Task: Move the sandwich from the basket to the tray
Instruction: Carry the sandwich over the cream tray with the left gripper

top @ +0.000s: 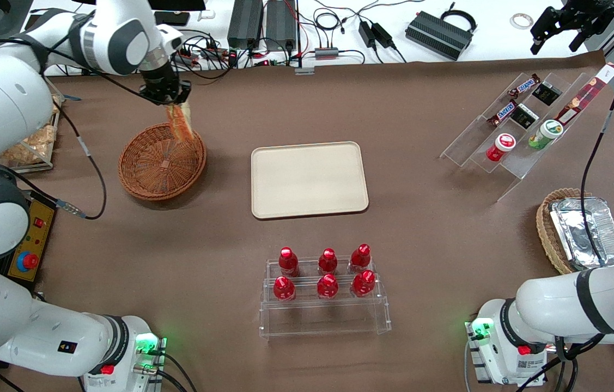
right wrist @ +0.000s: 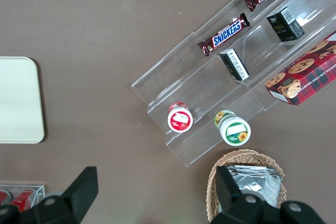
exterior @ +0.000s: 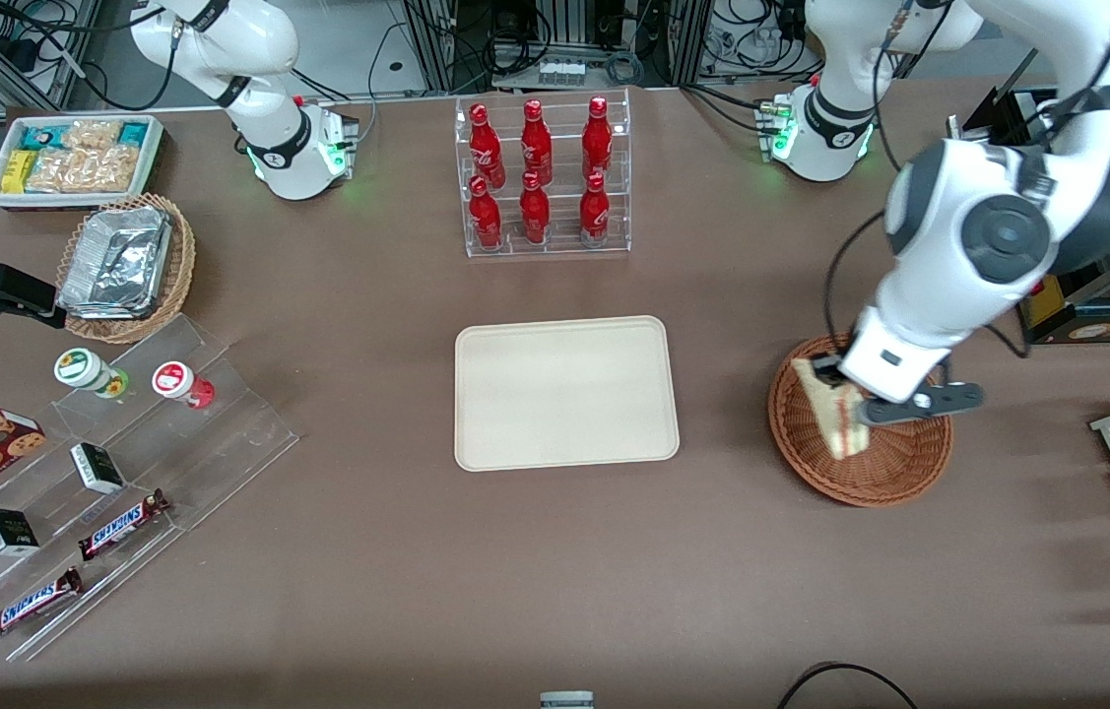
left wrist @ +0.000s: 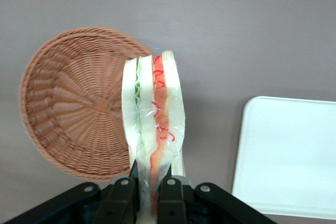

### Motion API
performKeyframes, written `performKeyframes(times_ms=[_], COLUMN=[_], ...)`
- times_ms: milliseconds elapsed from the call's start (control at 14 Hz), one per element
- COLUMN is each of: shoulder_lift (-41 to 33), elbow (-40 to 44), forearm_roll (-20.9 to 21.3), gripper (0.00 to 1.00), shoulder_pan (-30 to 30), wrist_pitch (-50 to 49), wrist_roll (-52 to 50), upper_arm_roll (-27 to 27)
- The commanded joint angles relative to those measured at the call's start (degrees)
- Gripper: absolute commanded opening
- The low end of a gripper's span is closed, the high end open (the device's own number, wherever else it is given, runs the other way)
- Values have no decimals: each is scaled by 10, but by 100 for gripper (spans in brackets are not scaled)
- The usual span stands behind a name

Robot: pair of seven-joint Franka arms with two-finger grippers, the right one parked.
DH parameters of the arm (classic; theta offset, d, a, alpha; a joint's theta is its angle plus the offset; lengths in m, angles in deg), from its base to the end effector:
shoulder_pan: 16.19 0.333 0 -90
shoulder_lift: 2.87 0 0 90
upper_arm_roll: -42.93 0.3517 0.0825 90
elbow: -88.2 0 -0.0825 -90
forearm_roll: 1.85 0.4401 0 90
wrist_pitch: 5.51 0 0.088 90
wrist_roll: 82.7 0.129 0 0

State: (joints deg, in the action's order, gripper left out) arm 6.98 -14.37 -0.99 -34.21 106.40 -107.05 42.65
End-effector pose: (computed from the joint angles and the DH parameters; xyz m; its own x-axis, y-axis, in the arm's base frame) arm 0.6333 -0.2079 0.4440 0.9950 0.0999 -0.0028 0.0998 -0.9949 -0.0156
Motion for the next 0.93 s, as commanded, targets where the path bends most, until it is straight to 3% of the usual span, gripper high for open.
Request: performKeyframes(times_ms=[0,357,643,857], shoulder_lift=[26,117,186,240], elbow=[41,127,184,222], forearm_roll=[1,-2,-51,-53], gripper=[0,0,0,0], shoulder_pan=[-51,-140,-185,-217], wrist_pitch=[-13,-12,-8,-6], wrist_roll=[-12,-79,-104,-145], upper_arm_roll=[5,5,3,3])
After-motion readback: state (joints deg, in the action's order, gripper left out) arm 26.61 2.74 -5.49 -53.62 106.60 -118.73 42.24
